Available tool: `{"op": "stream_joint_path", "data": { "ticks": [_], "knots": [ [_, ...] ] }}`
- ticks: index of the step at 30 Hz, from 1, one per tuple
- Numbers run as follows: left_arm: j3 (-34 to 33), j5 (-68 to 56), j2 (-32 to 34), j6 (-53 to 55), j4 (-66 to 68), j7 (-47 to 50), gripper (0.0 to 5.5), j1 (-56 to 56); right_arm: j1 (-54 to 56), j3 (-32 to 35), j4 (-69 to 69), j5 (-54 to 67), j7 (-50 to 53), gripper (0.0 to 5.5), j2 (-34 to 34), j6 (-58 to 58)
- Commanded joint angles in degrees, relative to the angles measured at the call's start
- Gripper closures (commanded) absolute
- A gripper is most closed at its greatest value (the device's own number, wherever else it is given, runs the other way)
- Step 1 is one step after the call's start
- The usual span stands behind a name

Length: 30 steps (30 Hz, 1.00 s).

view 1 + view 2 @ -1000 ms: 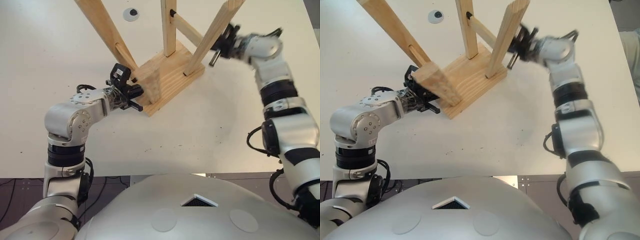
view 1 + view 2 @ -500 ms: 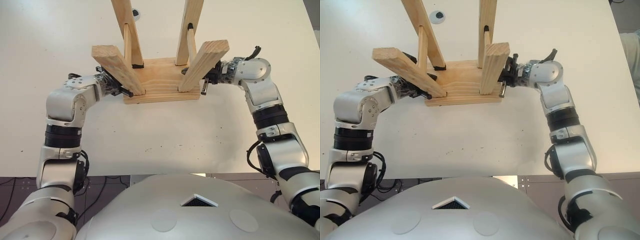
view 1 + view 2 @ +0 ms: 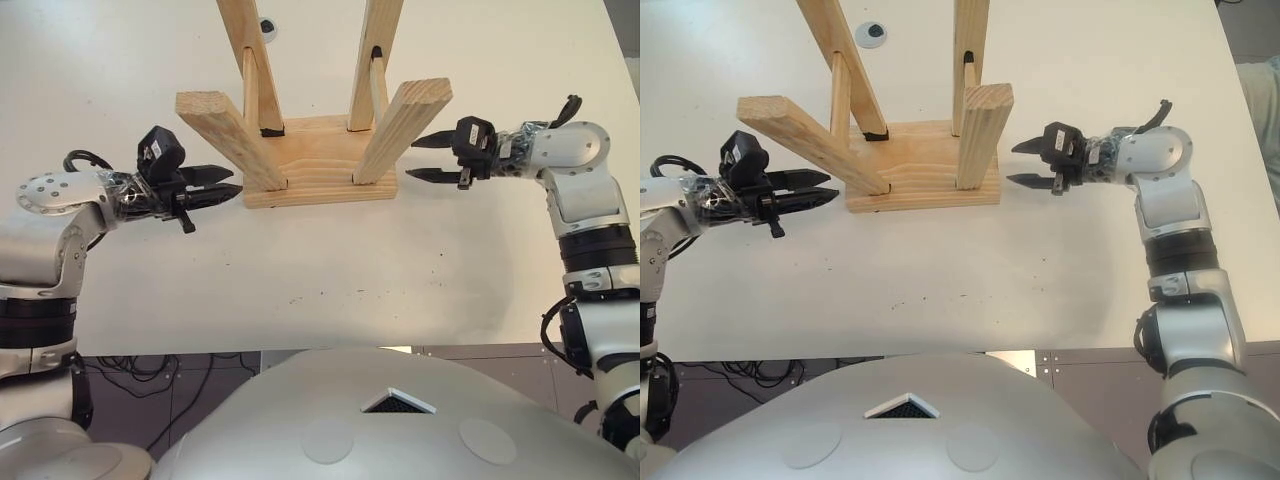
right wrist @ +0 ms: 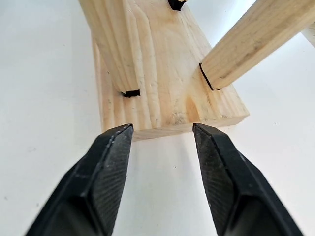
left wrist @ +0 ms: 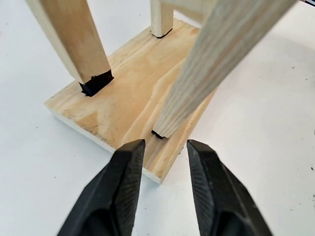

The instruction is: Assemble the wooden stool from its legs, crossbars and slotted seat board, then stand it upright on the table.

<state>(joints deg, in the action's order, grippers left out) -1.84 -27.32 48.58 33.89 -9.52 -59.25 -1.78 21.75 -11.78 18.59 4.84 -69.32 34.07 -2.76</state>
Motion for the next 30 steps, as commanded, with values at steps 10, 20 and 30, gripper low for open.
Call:
{"op": "stream_joint_path", "data": {
  "ticks": [10, 20, 30],
  "knots": [
    [5.8, 1.4, -9.3, -0.3, 3.9, 2.5, 3.78, -5.4, -0.5, -5.5, -2.2, 0.8, 1.6, 3.02, -6.4, 7.0],
    [9.5, 1.7, -12.0, -0.6, 10.9, -1.8, 4.01, -7.1, 1.5, -7.5, 3.4, 0.4, -0.5, 4.31, -7.4, 9.9],
    [3.3, -16.0, -8.5, 23.3, 1.4, -4.6, 4.01, -7.0, 5.8, -8.9, -7.8, 14.8, -18.2, 4.33, -2.8, 42.0]
  ]
}}
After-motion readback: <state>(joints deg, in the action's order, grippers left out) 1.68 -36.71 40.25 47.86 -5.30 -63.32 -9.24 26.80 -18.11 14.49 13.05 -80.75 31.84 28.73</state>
